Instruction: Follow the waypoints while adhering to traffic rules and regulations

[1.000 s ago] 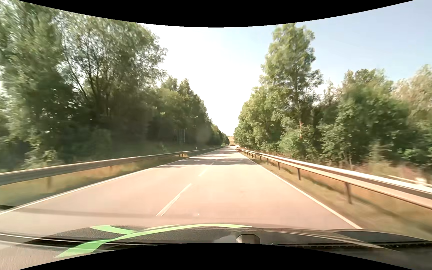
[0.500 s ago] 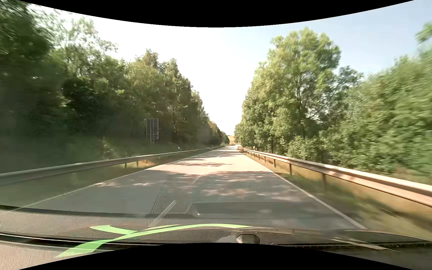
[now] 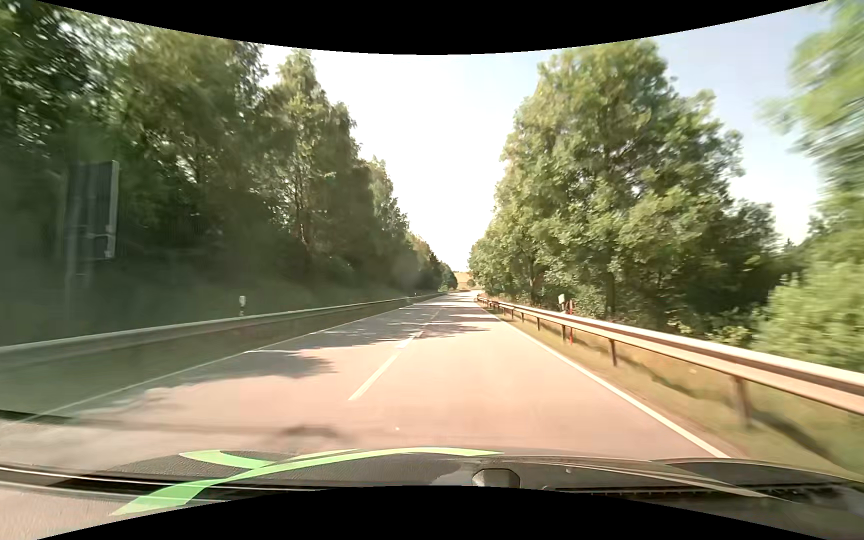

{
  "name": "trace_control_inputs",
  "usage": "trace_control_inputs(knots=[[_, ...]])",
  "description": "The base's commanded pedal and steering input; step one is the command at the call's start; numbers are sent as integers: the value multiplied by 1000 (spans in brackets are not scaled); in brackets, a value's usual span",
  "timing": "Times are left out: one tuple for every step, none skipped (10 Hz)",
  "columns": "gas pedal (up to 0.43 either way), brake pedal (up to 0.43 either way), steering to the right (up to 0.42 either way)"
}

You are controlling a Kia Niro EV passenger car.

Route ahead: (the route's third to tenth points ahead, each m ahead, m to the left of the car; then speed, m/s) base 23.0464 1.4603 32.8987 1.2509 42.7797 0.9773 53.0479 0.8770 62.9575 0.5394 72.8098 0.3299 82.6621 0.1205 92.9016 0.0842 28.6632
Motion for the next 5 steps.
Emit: trace_control_inputs(knots=[[130,0,-1],[130,0,-1],[130,0,-1],[130,0,-1],[130,0,-1]])
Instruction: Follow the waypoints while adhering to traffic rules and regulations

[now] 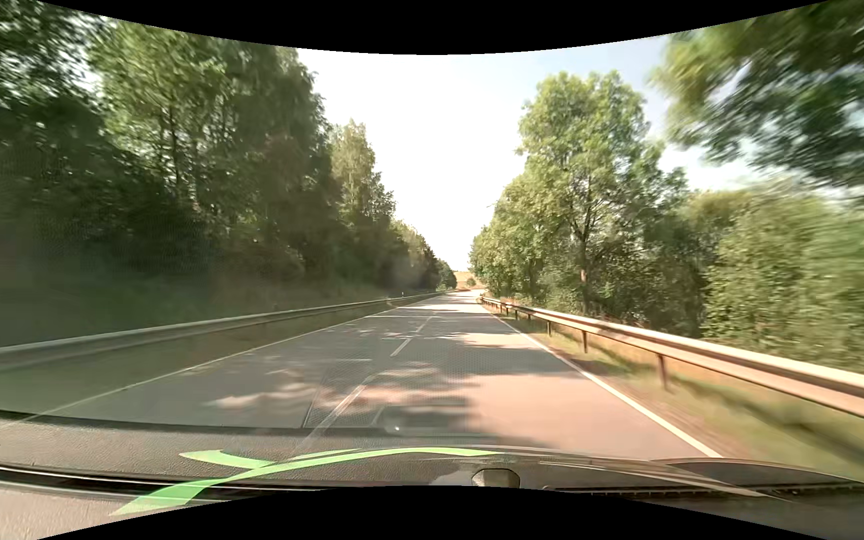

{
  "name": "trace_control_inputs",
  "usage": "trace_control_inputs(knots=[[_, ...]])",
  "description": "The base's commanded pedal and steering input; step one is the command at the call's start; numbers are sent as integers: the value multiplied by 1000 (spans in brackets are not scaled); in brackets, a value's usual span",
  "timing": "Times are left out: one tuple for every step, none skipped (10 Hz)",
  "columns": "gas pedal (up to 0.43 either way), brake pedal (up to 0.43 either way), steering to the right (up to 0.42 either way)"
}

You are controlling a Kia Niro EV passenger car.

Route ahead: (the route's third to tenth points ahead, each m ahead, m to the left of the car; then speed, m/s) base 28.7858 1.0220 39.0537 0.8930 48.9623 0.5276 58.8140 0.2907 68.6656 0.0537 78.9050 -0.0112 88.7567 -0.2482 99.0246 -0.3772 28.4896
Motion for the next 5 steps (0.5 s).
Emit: trace_control_inputs(knots=[[130,0,-1],[138,0,-1],[177,0,-1],[177,0,-1],[177,0,-1]])
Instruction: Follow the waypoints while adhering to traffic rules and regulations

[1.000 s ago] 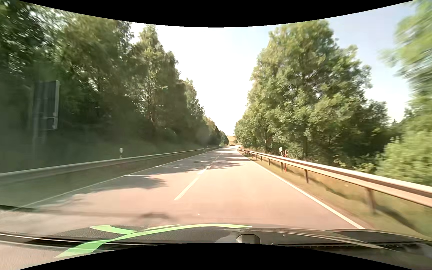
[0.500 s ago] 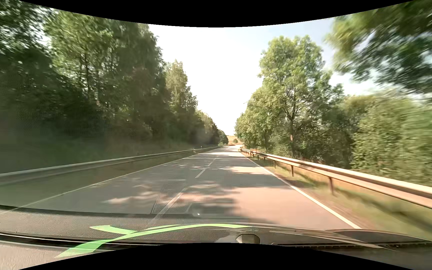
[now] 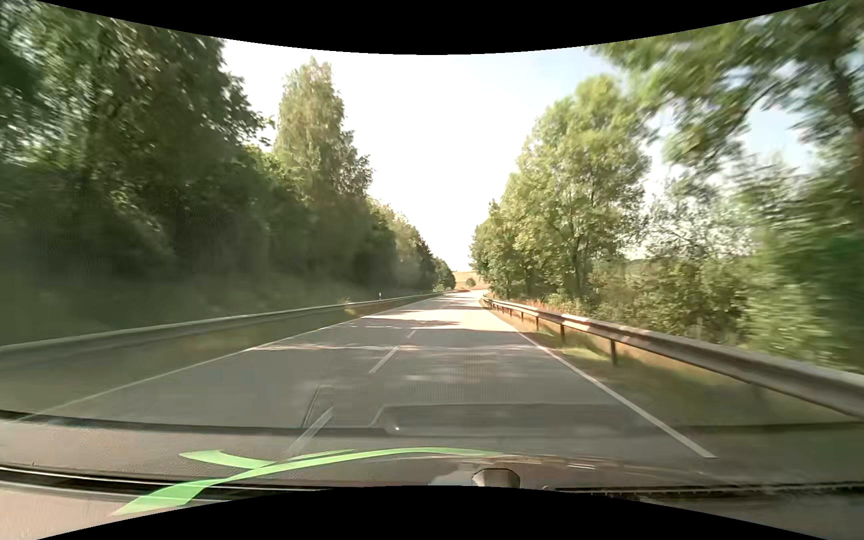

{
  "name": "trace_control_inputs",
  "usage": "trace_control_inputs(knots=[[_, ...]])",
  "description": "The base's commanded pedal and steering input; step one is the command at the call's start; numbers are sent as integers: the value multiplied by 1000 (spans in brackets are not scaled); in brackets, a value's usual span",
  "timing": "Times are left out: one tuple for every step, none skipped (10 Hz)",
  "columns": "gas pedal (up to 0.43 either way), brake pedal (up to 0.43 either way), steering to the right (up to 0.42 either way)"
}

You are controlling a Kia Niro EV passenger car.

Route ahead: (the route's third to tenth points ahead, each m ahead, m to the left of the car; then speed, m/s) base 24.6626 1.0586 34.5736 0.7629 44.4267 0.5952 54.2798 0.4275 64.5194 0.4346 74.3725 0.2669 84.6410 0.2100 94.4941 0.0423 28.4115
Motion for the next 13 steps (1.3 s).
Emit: trace_control_inputs(knots=[[197,0,-1],[209,0,0],[220,0,-1],[220,0,0],[209,0,1],[197,0,2],[169,0,2],[157,0,1],[157,0,2],[157,0,1],[169,0,2],[169,0,3],[177,0,2]])
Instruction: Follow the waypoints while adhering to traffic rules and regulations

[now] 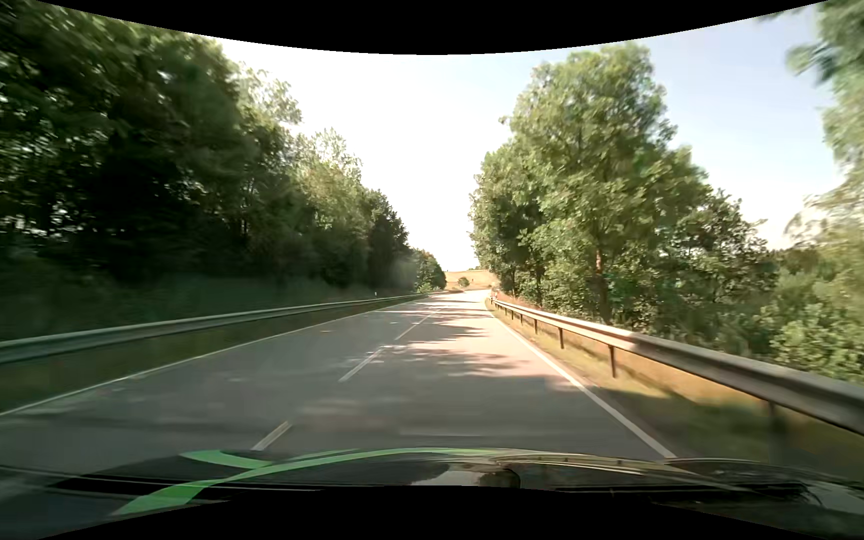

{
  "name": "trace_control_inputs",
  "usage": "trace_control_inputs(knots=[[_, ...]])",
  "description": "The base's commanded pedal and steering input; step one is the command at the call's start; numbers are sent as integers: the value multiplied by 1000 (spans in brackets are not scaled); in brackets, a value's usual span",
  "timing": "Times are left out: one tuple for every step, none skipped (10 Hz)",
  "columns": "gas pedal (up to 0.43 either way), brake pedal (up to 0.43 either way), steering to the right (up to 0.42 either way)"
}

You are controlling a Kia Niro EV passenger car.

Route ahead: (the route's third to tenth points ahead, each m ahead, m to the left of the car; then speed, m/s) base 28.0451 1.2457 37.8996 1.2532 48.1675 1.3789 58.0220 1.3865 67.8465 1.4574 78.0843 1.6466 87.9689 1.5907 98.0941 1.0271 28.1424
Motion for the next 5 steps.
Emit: trace_control_inputs(knots=[[189,0,0],[209,0,0],[220,0,-1],[228,0,0],[228,0,1]])
